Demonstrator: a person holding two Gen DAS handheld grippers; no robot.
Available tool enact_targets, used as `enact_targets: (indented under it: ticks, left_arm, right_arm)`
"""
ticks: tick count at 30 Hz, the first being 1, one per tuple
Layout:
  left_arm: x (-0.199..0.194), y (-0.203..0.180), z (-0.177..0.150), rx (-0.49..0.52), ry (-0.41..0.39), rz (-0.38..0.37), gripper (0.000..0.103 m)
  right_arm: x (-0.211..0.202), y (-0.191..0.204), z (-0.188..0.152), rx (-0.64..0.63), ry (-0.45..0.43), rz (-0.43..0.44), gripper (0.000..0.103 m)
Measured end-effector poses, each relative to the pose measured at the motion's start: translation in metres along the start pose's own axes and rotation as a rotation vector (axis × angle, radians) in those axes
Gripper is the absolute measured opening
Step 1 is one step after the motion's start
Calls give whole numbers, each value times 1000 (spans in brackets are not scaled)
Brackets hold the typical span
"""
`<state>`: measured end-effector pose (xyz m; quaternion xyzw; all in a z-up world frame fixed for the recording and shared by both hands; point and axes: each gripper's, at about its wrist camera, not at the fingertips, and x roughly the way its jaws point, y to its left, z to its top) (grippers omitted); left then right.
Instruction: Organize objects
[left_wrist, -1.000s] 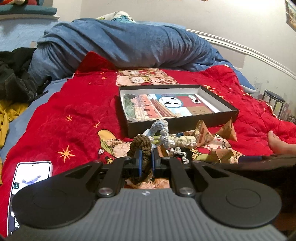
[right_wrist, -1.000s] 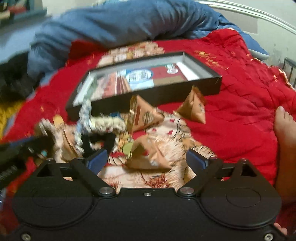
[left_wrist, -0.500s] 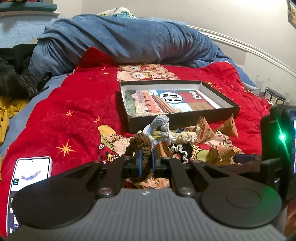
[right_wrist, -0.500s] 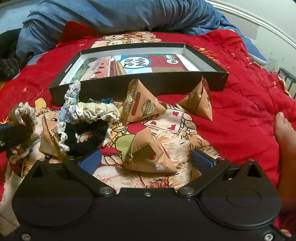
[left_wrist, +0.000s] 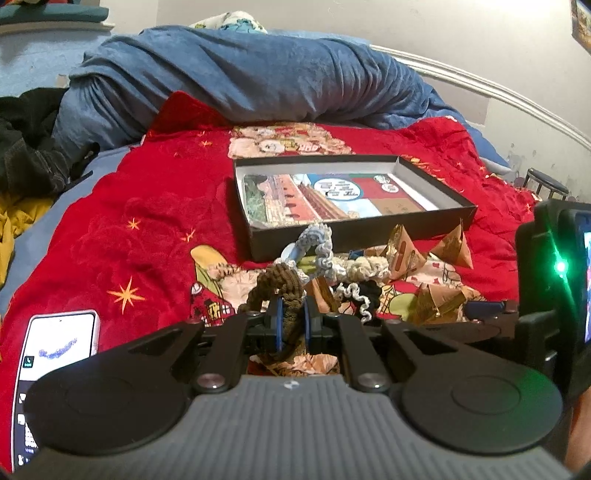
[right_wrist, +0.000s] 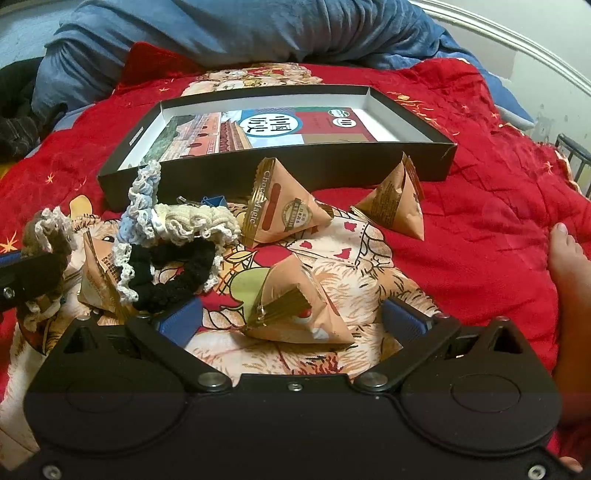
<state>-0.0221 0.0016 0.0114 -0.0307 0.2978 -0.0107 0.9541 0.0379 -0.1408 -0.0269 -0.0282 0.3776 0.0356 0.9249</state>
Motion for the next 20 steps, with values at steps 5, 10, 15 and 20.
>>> enact_targets:
  ticks: [5, 10, 15, 20]
  left_arm:
    - [3, 2, 0, -15, 27, -5, 19]
    - [6, 0, -2, -8, 56, -2, 43]
    - [12, -3, -7, 13, 101, 9, 61]
    - [12, -1, -7, 6, 101, 4, 71]
  right_arm:
    - [0, -1, 0, 0, 0, 0, 103]
    - [0, -1, 0, -1, 0, 0, 103]
    - [0, -1, 0, 0, 0, 0, 103]
    - [0, -1, 0, 1, 0, 1, 103]
